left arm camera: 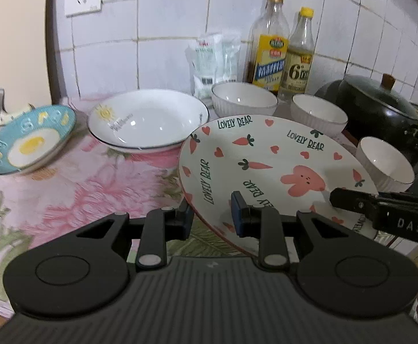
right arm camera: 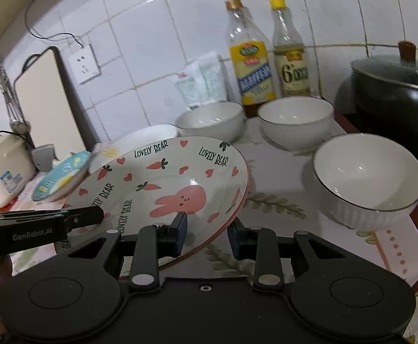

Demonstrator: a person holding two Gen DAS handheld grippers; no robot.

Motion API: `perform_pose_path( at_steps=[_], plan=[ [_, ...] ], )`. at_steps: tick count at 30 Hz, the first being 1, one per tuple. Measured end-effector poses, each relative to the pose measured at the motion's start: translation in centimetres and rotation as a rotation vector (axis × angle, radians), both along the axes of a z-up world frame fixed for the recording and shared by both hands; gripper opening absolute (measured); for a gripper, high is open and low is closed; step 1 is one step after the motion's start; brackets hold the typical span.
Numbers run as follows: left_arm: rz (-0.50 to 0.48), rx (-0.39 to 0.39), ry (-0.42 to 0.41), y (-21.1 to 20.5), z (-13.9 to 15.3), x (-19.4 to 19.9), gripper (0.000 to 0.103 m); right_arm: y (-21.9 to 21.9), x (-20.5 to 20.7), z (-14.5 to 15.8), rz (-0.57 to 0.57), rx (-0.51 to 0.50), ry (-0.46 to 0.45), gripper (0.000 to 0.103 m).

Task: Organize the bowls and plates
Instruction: 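Close both grippers on the rim of the bunny plate, then lift the bunny plate onto the white plate and open both grippers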

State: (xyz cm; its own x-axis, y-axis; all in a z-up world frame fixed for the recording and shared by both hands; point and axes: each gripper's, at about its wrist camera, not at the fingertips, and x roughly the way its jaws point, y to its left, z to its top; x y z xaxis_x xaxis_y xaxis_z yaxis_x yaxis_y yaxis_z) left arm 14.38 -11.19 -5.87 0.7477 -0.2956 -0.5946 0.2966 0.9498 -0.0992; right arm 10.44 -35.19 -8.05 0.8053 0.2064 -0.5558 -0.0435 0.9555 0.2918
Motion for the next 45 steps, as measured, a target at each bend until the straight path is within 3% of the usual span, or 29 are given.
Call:
perform_pose_path(
  at_steps=[10,17,22,26,37,45],
  plan=[
    [0.096,-0.017,-0.047,4.0,2.5,-0.5,0.025,3.4,1.5,2.7,0.104,0.015,-0.023,0.036],
    [0.15,0.031,-0.095,6.0,5.6,2.6,0.026,4.5,5.5,4.4,0.191,0.109,-0.019,0.036],
    [0.169,0.013,-0.054,7.8,6.4,6.1,0.026,5.6,8.8,4.9,0.23,0.12,-0.002,0.036],
    [0.178,-0.025,0.002,8.8,5.3,9.2,0.026,6.1,11.7,4.6,0.238,0.122,0.029,0.036],
    [0.19,-0.089,0.056,10.2,1.9,16.6,0.026,7.8,19.4,3.3,0.241,0.057,0.117,0.036],
    [0.195,-0.073,0.102,10.2,-0.5,18.1,0.026,8.5,21.0,1.7,0.24,0.014,0.162,0.036]
  ],
)
